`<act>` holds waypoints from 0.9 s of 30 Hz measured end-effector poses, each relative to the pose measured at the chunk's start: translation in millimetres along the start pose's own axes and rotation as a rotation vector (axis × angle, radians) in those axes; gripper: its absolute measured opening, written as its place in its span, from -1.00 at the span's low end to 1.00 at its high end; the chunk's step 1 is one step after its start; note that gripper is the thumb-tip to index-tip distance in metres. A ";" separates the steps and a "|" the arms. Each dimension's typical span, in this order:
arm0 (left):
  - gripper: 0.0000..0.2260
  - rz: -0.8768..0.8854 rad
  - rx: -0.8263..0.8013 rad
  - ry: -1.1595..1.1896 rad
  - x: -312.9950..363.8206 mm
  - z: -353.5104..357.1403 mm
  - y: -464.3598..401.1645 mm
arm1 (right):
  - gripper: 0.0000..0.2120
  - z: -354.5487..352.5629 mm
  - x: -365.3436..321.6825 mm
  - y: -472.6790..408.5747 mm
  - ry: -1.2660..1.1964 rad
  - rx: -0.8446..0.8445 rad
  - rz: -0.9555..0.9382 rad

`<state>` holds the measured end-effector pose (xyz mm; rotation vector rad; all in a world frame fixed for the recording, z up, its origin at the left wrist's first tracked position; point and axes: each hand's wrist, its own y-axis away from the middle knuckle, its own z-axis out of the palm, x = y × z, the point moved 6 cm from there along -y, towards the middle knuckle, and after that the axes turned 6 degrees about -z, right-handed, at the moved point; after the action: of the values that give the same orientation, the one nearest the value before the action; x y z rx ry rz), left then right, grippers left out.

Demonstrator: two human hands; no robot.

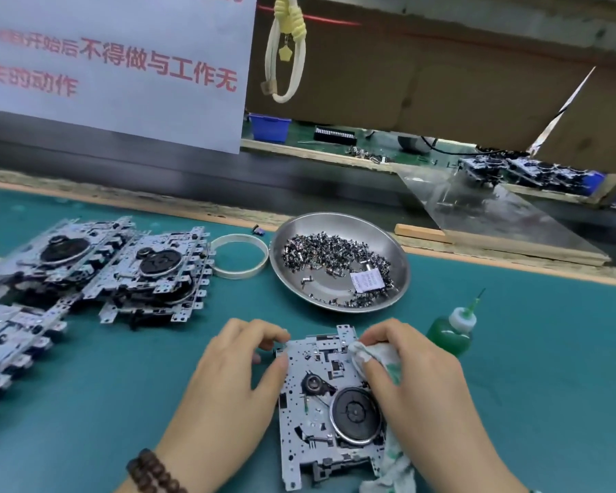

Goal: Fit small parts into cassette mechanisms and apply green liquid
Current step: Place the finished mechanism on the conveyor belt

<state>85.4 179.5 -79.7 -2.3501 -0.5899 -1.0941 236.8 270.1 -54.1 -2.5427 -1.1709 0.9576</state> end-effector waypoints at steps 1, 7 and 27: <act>-0.85 -0.010 -0.016 0.011 -2.6 2.5 0.1 | -0.75 1.8 0.5 -0.9 0.011 -0.016 -0.007; -0.84 -0.053 -0.064 0.070 -8.2 8.2 -2.7 | -0.82 8.3 5.9 -2.7 -0.013 -0.040 0.009; -0.79 -0.107 -0.070 0.099 -9.6 9.9 -2.8 | -0.81 0.6 3.4 11.1 0.106 0.264 -0.109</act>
<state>84.0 185.7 -92.3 -2.3300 -0.6567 -1.2904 244.9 265.0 -60.7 -2.2694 -1.0634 0.8756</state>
